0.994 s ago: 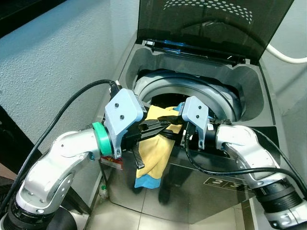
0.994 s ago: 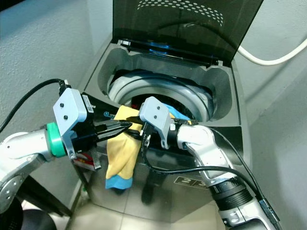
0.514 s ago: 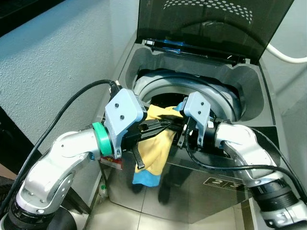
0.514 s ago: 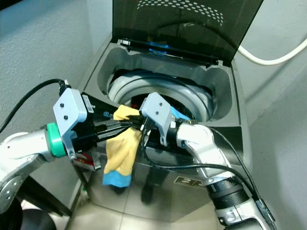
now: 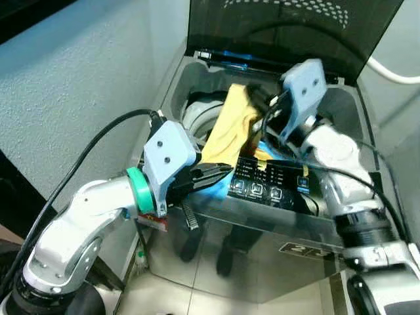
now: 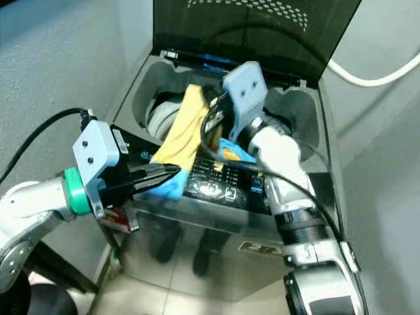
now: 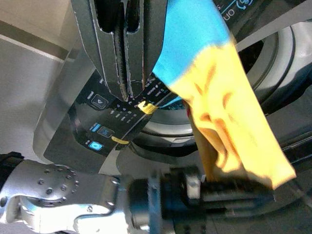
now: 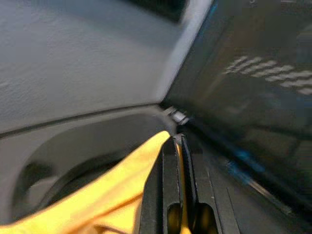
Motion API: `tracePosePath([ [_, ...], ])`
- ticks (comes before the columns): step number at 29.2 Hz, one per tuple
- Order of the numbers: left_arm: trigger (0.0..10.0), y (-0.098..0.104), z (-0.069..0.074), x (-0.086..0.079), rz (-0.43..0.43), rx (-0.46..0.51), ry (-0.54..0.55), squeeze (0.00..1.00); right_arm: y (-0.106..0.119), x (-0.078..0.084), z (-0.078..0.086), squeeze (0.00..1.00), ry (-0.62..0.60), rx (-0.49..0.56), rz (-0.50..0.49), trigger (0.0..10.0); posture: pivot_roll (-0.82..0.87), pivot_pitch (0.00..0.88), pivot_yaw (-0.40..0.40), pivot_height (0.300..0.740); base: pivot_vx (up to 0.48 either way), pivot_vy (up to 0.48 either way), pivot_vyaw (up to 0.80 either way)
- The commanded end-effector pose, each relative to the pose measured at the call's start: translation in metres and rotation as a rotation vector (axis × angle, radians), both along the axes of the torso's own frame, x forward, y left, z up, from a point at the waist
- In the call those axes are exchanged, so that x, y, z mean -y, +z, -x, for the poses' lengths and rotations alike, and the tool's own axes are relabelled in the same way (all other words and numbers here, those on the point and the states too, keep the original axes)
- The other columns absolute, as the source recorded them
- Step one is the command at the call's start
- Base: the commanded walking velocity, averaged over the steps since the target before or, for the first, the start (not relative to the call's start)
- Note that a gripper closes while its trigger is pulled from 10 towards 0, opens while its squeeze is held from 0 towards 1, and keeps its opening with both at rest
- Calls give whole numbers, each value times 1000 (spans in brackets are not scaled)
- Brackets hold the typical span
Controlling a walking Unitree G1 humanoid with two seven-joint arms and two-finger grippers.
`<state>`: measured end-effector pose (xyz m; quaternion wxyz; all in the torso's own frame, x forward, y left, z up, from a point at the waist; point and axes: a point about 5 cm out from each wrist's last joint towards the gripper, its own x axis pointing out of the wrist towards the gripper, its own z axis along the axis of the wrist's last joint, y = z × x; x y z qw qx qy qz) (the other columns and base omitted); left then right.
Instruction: Clothes washing
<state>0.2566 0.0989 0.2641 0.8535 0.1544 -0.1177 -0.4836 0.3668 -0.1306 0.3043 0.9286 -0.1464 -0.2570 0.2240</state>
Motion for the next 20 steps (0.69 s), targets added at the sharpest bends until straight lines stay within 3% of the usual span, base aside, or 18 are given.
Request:
tracePosePath([
  [1,10000,-3,3,2,-6,-13,-8,0,6,8,-6,0,-90,29,-47,10000,97,112,-19,740,0,0,0],
  [2,10000,-4,3,3,-3,-14,-8,0,14,14,-13,0,-183,56,-102,10000,99,112,-20,740,0,0,0],
  [6,10000,-4,2,4,-1,-15,-8,0,20,20,-17,0,-264,80,-142,10000,102,112,-22,740,0,0,0],
  [11,10000,-5,3,3,0,-18,-2,0,30,47,-26,0,-499,113,-228,10000,105,114,-24,740,0,0,0],
  [12,10000,-5,3,3,0,-18,-2,0,30,47,-26,0,-499,113,-228,10000,105,114,-24,740,0,0,0],
  [15,10000,-5,4,3,1,-19,2,0,22,53,-32,0,-588,105,-86,10000,109,115,-27,740,0,0,0],
  [20,10000,-6,4,3,1,-20,4,0,5,51,-37,0,-586,56,20,10000,110,115,-28,740,0,0,0],
])
